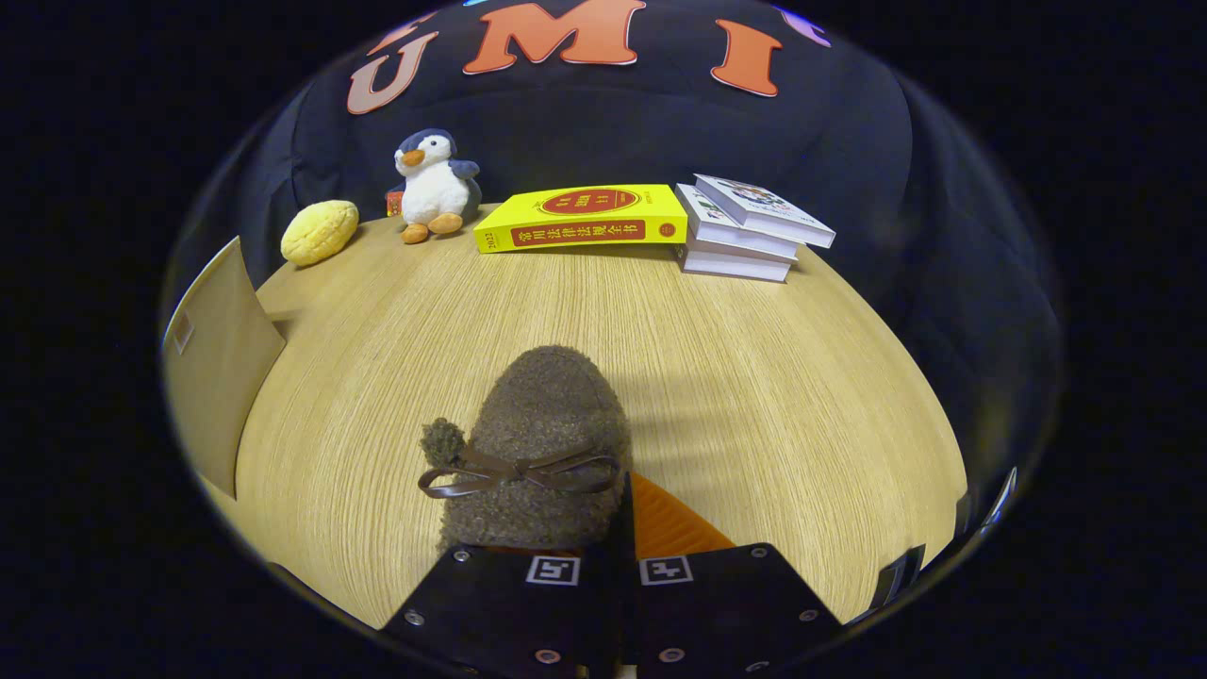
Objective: Open the storage box then place both shoes into the box .Put the left shoe in first, then the right shoe, with the right side of both shoes facing outward in a uniform manner.
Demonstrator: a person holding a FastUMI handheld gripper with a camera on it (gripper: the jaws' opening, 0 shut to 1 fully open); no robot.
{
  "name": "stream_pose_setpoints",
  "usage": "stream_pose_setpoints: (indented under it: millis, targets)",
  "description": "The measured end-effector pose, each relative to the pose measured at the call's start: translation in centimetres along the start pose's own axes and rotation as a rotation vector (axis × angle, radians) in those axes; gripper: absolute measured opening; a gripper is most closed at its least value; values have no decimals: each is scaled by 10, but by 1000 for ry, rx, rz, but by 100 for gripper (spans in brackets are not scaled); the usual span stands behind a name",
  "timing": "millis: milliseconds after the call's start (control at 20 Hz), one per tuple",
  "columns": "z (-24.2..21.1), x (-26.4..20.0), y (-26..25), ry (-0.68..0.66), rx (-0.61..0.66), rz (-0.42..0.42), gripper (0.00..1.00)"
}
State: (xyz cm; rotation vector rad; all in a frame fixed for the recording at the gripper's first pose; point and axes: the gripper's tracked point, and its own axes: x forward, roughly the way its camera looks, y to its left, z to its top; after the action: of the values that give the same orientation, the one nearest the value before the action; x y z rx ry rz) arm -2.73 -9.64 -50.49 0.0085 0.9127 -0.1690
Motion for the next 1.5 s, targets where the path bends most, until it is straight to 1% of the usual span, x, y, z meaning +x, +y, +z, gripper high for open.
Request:
stream_pose_setpoints:
  millis: [50,200,350,550,950,1100,1350,1500]
  targets:
    - [1,-2,0,14,25,8,6]
    - [16,-20,9,4,103,25,4]
    - [43,-50,28,-31,107,39,4]
    - [74,-85,73,-45,123,91,4]
    - [130,-150,197,-102,64,220,4]
    - [141,-171,240,-108,49,255,5]
    - [171,-199,323,-119,30,327,4]
    - [174,-204,369,-103,-7,367,4]
